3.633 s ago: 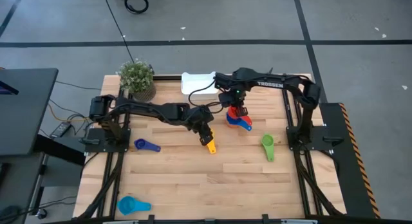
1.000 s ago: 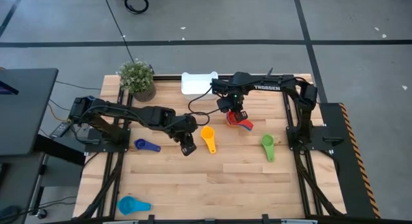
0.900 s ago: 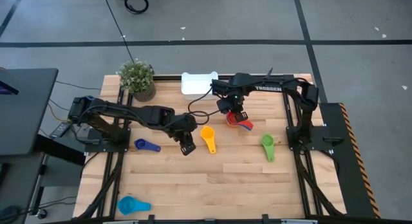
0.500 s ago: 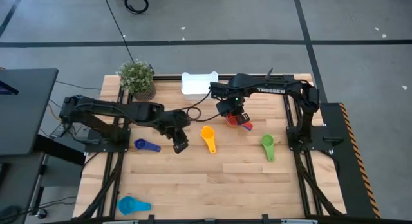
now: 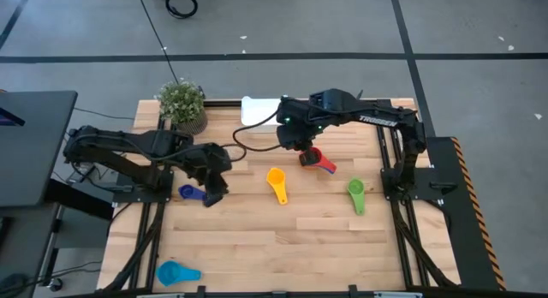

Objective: Nest measuring cups in basket
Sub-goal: Stack the light blue measuring cup on top of the red measuring cup

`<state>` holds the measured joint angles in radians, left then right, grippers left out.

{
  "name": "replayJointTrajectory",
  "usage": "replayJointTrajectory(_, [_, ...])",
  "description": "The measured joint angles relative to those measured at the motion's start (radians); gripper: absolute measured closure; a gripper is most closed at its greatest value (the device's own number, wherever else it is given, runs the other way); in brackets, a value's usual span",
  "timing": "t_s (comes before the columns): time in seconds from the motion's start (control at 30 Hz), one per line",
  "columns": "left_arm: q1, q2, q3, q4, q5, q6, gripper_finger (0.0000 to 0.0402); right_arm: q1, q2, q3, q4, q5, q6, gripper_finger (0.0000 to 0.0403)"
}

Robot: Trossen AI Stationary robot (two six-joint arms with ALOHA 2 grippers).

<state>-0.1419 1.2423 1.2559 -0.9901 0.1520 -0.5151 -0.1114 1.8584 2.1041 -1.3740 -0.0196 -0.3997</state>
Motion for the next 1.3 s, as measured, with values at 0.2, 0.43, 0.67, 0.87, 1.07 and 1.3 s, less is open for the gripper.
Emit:
replayJointTrajectory(0.2, [-0.077, -0.006, -0.001, -0.180, 0.095, 0.010, 0.0299, 0.068, 0.000, 0.148, -0.059, -0.001, 0.109, 0.0345])
replayJointTrajectory(0.43, [-0.203, -0.006, -0.001, -0.310, 0.159, 0.023, 0.0299, 0.164, -0.005, 0.254, -0.054, -0.025, 0.204, 0.0347])
replayJointTrajectory(0.67, [-0.383, -0.006, -0.001, -0.317, 0.157, -0.102, 0.0299, 0.242, -0.039, 0.248, -0.029, -0.087, 0.277, 0.0347])
replayJointTrajectory(0.87, [-0.554, -0.006, -0.001, -0.285, 0.041, -0.329, 0.0299, 0.293, -0.070, 0.248, -0.029, -0.230, 0.271, 0.0347])
replayJointTrajectory(1.07, [-0.695, -0.002, -0.001, -0.245, -0.055, -0.502, 0.0299, 0.345, -0.097, 0.248, -0.025, -0.348, 0.268, 0.0351])
replayJointTrajectory(1.3, [-0.828, 0.077, -0.007, -0.232, -0.080, -0.555, 0.0299, 0.379, -0.101, 0.248, -0.035, -0.264, 0.266, 0.0353])
